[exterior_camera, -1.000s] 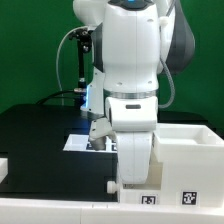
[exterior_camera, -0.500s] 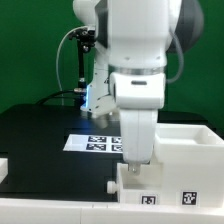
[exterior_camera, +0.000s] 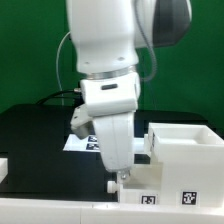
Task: Assemble drawer
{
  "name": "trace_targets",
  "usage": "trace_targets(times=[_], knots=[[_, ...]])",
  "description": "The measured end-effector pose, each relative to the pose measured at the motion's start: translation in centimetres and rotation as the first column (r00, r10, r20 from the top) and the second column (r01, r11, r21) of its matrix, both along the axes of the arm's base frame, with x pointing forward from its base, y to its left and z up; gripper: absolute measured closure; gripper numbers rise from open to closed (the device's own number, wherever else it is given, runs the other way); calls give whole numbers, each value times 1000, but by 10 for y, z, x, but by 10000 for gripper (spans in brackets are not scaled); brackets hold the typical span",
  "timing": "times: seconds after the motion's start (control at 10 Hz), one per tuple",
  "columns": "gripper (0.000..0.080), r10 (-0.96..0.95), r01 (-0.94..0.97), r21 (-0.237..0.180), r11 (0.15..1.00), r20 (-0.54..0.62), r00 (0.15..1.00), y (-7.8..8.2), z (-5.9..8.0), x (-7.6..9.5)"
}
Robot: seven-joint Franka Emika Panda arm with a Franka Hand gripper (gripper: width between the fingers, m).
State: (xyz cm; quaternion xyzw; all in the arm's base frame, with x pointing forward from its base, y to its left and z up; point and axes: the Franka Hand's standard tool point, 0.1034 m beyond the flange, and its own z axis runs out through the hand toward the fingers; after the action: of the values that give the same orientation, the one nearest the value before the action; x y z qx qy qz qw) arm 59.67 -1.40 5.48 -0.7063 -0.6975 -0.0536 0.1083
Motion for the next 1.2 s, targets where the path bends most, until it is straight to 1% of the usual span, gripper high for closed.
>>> trace_targets(times=[0.1, 0.2, 0.3, 0.5, 0.6, 0.7, 0.8, 0.9, 1.0, 1.1, 1.2], knots=[[151, -5, 5, 39, 999, 6, 1000, -9, -3, -1], [151, -9, 9, 62, 998, 2, 1000, -17, -5, -4], [151, -15, 16, 95, 995, -8, 1000, -24, -8, -8], [151, -19, 20, 97, 995, -18, 1000, -29, -11, -8], [151, -29, 33, 109, 993, -39, 999, -37, -19, -1], [151, -31, 36, 110, 993, -40, 999, -38, -21, 8], [151, -26, 32, 117, 993, -48, 999, -34, -23, 7], [151, -17, 27, 129, 991, -78, 997, -26, -30, 1], [151, -64, 77, 124, 989, -105, 992, -14, -33, -1], [151, -92, 105, 112, 988, -112, 989, 0, -27, -2], [151, -112, 120, 77, 990, -96, 989, 0, -26, -4]])
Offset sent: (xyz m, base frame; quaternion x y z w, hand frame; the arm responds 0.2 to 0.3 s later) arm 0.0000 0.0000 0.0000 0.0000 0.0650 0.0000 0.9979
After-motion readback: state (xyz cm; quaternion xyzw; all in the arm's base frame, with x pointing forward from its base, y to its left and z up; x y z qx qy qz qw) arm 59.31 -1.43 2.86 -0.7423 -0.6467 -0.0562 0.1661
